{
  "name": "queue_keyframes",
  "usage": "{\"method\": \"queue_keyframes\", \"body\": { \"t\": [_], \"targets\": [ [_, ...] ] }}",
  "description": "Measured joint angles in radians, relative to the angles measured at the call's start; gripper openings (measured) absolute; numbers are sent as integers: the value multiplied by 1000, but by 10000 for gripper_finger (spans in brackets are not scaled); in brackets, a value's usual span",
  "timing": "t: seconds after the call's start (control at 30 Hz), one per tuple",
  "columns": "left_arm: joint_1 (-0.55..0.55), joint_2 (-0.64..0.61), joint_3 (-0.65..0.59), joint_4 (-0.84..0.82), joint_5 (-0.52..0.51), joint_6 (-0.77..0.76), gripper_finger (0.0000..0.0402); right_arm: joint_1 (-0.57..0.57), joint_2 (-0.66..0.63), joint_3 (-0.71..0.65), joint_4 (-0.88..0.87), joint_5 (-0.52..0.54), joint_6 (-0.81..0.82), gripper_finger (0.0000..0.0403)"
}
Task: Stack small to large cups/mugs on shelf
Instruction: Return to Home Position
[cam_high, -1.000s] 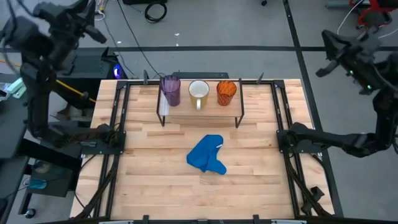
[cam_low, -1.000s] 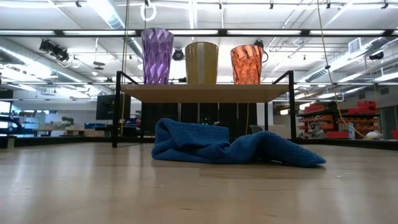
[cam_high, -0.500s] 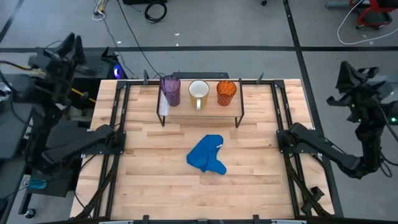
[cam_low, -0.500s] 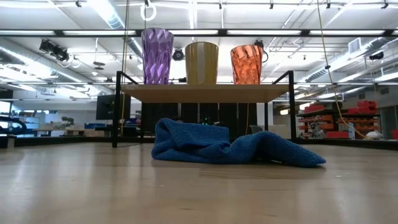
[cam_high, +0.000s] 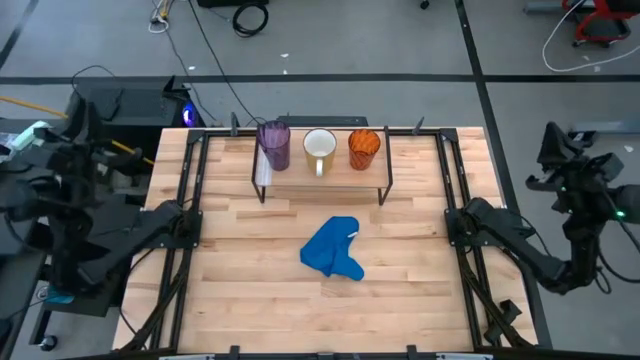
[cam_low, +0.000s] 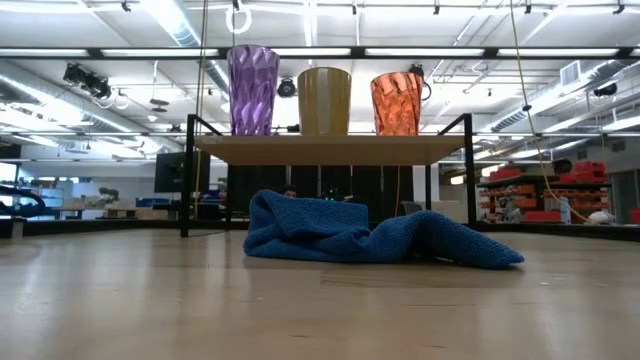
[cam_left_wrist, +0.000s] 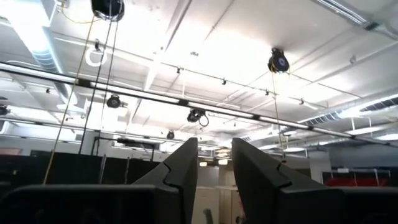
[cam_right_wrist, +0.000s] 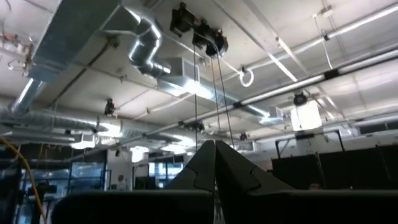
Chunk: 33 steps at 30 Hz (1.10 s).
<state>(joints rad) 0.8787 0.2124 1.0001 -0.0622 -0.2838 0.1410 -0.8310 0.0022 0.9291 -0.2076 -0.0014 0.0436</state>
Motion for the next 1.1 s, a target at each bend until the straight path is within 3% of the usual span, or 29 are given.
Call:
{"method": "queue_keyframes", "body": {
  "t": [0.6,0.87,0.97,1.1],
  "targets": [
    [30,-208,-123,-140,-59,-62,107,-83,0,-16,-88,-67,102,16],
    [60,-207,-132,-241,-64,-106,107,-125,0,-76,-101,-99,159,16],
    [68,-207,-160,-237,-65,-132,107,-139,0,-151,-29,-105,191,16],
    [68,-207,-205,-223,-64,-169,107,-143,-1,-288,207,-151,245,16]
  ]
}}
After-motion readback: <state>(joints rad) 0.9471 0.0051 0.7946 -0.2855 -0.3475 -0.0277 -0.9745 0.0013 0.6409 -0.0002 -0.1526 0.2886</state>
